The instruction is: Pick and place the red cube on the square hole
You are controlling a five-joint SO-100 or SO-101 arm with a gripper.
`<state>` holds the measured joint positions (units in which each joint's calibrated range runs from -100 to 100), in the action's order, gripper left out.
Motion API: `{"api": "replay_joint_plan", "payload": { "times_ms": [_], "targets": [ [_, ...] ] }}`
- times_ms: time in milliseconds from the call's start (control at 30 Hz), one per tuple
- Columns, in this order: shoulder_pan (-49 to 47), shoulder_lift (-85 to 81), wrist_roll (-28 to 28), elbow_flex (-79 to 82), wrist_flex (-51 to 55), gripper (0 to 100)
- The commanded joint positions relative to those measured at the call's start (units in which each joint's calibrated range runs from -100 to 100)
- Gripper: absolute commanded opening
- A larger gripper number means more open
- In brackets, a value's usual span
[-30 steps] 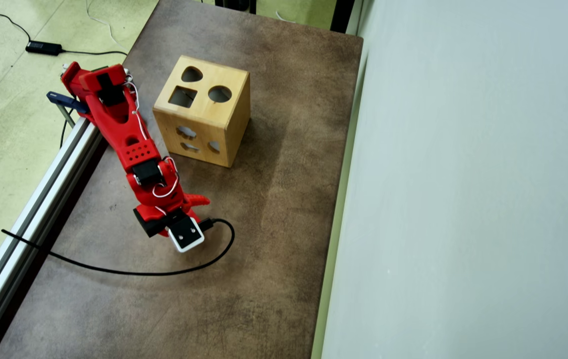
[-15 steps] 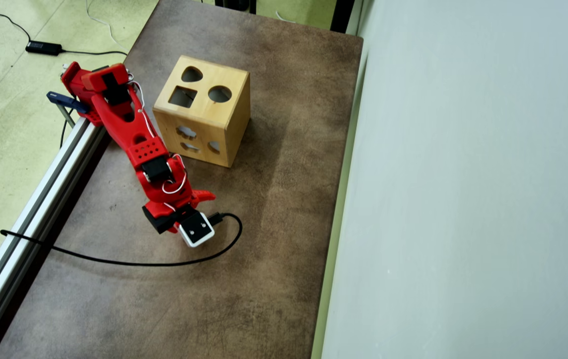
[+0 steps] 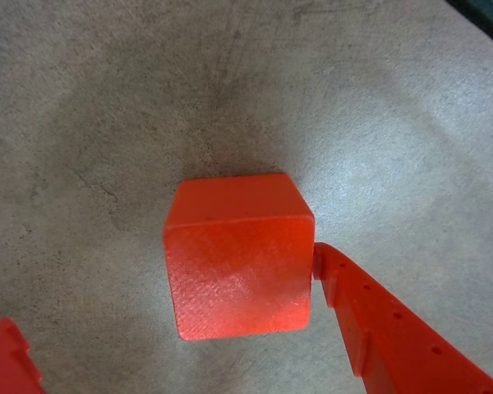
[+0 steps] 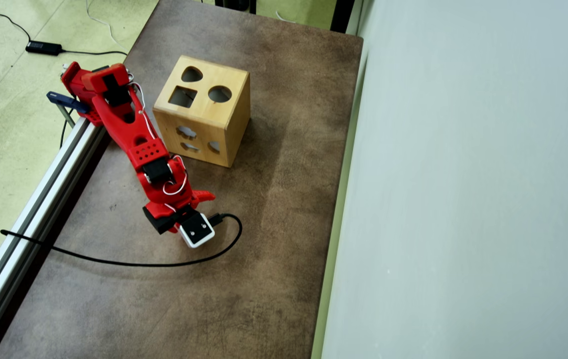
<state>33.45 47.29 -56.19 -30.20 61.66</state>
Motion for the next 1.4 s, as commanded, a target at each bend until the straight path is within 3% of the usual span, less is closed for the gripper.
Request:
{"api": "replay_joint_plan", "payload": {
  "times_ms": [0, 967, 1367],
  "targets": [
    [-0.10, -1.13, 0.24, -0.83, -0.75, 49],
    [0.50, -5.12, 0.39, -1.64, 0.14, 2],
    [1.32, -22.28, 8.40, -0.83, 0.30, 1]
  ]
}}
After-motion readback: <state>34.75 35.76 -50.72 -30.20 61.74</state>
